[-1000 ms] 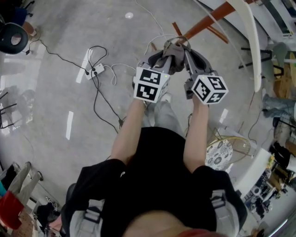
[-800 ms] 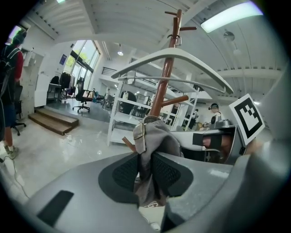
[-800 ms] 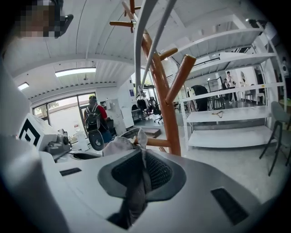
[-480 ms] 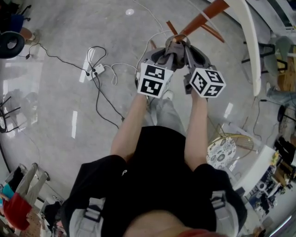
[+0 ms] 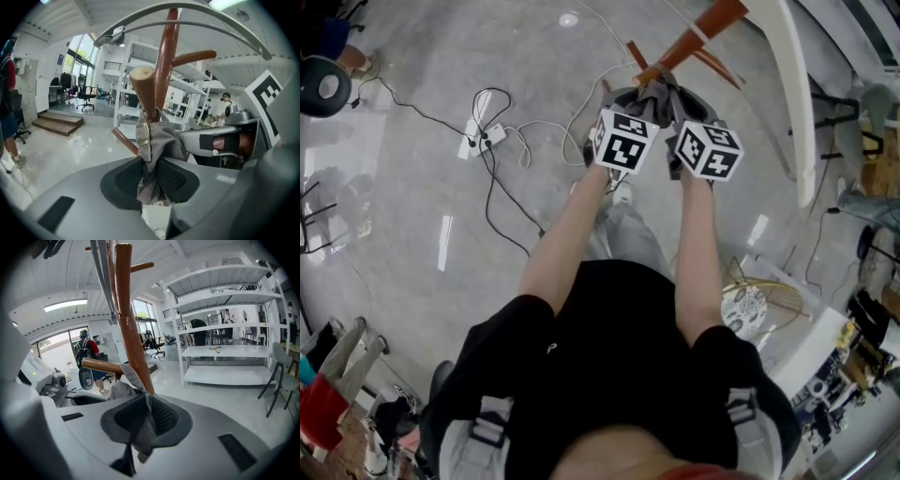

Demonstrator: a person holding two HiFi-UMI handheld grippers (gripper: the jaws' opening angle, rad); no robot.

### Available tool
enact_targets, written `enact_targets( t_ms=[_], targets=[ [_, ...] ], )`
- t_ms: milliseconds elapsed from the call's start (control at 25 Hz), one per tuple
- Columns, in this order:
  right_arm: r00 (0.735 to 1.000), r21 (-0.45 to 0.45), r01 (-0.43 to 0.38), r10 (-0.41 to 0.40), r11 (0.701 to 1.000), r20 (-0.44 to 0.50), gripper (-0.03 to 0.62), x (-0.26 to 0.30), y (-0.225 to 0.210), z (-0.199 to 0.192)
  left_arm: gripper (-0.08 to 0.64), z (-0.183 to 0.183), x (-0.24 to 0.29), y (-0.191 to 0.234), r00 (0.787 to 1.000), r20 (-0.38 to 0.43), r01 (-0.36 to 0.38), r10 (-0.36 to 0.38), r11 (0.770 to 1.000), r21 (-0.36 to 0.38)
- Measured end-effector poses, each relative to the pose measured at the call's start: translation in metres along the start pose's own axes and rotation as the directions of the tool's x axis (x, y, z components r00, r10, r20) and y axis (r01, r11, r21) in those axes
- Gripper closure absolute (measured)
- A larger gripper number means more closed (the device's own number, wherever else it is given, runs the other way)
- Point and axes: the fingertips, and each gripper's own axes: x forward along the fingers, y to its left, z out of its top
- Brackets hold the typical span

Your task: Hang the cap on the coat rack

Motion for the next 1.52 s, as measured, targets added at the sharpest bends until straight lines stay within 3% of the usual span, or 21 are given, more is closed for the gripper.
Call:
enact_targets(
  t_ms=[120, 200, 240, 400, 480, 560, 640, 800, 920, 1120, 1280, 1520],
  targets=[
    [1.000, 0.009, 0.011, -0.011, 1.000, -0.021, 0.542, 0.006, -0.001, -0.010, 0.475, -0.005, 0.003, 0.006, 0.998, -0.002, -0.062, 0.062, 0.998, 0.000],
    [0.997, 0.035, 0.068, -0.067, 0.997, -0.039, 0.460, 0.003, -0.009, -0.012, 0.452, -0.007, 0.001, 0.010, 0.993, 0.008, -0.120, 0.120, 0.992, -0.028],
    [0.997, 0.055, 0.077, -0.075, 0.996, -0.035, 0.453, -0.002, -0.010, -0.011, 0.440, -0.008, -0.003, 0.011, 0.990, 0.016, -0.140, 0.141, 0.989, -0.053],
    [0.999, 0.096, 0.015, -0.019, 0.995, 0.036, 0.453, -0.024, 0.005, 0.001, 0.419, -0.019, -0.034, 0.015, 0.982, 0.056, -0.161, 0.180, 0.955, -0.249],
    [0.997, 0.059, -0.024, 0.020, 0.998, 0.073, 0.463, -0.040, 0.011, 0.012, 0.419, -0.023, -0.053, 0.008, 0.980, 0.073, -0.154, 0.188, 0.931, -0.331],
    [0.990, -0.008, -0.072, 0.072, 0.997, 0.118, 0.515, -0.059, 0.019, 0.027, 0.420, -0.016, -0.076, 0.001, 0.968, 0.120, -0.161, 0.220, 0.912, -0.377],
    [0.976, -0.081, -0.124, 0.136, 0.989, 0.171, 0.576, -0.075, 0.031, 0.045, 0.428, 0.002, -0.097, -0.001, 0.945, 0.179, -0.193, 0.272, 0.911, -0.363],
    [0.935, -0.173, -0.231, 0.267, 0.958, 0.235, 0.588, -0.089, 0.064, 0.071, 0.552, 0.039, -0.141, 0.010, 0.869, 0.272, -0.325, 0.414, 0.891, -0.318],
    [0.912, -0.235, -0.261, 0.319, 0.936, 0.257, 0.595, -0.101, 0.089, 0.080, 0.560, 0.060, -0.166, 0.003, 0.829, 0.332, -0.356, 0.450, 0.883, -0.307],
    [0.921, -0.335, -0.216, 0.306, 0.917, 0.242, 0.597, -0.113, 0.107, 0.091, 0.560, 0.086, -0.187, -0.021, 0.802, 0.405, -0.354, 0.438, 0.896, -0.268],
    [0.910, -0.339, -0.214, 0.313, 0.916, 0.272, 0.597, -0.128, 0.102, 0.104, 0.560, 0.096, -0.194, -0.036, 0.787, 0.431, -0.367, 0.441, 0.896, -0.249],
    [0.908, -0.338, -0.205, 0.307, 0.918, 0.285, 0.597, -0.113, 0.087, 0.106, 0.560, 0.094, -0.179, -0.023, 0.777, 0.422, -0.391, 0.467, 0.884, -0.256]
  ],
)
